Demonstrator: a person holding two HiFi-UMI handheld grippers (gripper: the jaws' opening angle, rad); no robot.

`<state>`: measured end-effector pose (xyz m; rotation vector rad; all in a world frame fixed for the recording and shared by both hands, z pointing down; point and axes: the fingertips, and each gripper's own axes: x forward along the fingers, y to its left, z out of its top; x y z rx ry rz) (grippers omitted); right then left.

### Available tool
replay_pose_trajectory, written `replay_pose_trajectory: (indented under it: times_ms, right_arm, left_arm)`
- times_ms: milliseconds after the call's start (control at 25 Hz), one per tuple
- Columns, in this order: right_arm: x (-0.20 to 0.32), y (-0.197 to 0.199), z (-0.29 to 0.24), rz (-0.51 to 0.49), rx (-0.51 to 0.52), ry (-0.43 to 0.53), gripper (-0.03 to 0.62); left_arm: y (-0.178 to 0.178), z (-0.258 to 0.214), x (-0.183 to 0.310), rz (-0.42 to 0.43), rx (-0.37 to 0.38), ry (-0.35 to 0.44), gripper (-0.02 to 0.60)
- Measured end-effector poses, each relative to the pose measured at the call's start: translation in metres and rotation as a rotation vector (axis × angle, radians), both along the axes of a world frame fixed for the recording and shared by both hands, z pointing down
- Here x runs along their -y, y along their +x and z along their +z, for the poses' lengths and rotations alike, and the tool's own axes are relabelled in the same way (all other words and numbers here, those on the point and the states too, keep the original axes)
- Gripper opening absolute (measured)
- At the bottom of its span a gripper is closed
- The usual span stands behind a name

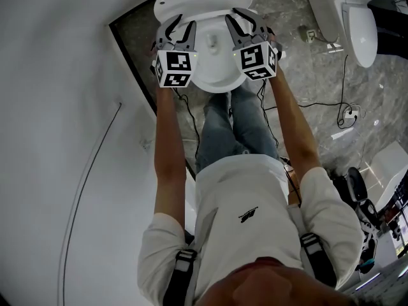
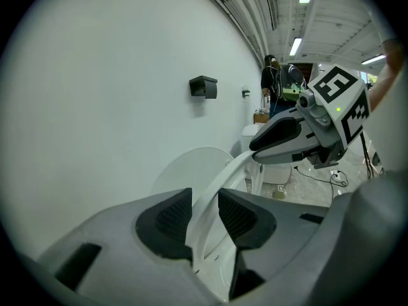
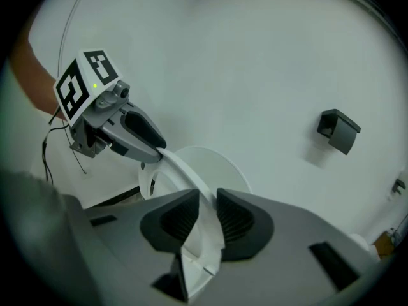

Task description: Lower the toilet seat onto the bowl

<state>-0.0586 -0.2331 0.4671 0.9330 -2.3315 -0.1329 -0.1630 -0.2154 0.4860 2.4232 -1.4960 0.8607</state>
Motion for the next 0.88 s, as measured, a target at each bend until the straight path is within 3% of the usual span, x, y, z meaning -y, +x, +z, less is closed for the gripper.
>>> replay_pose_trajectory:
  times_ms: [880]
  right_arm:
    - [-0.050, 0.012, 0.005, 0.023, -0.012, -0.008, 0.097]
  left_arm:
    - [0.013, 0.006, -0.051, 0.045, 0.005, -0.014, 0.143]
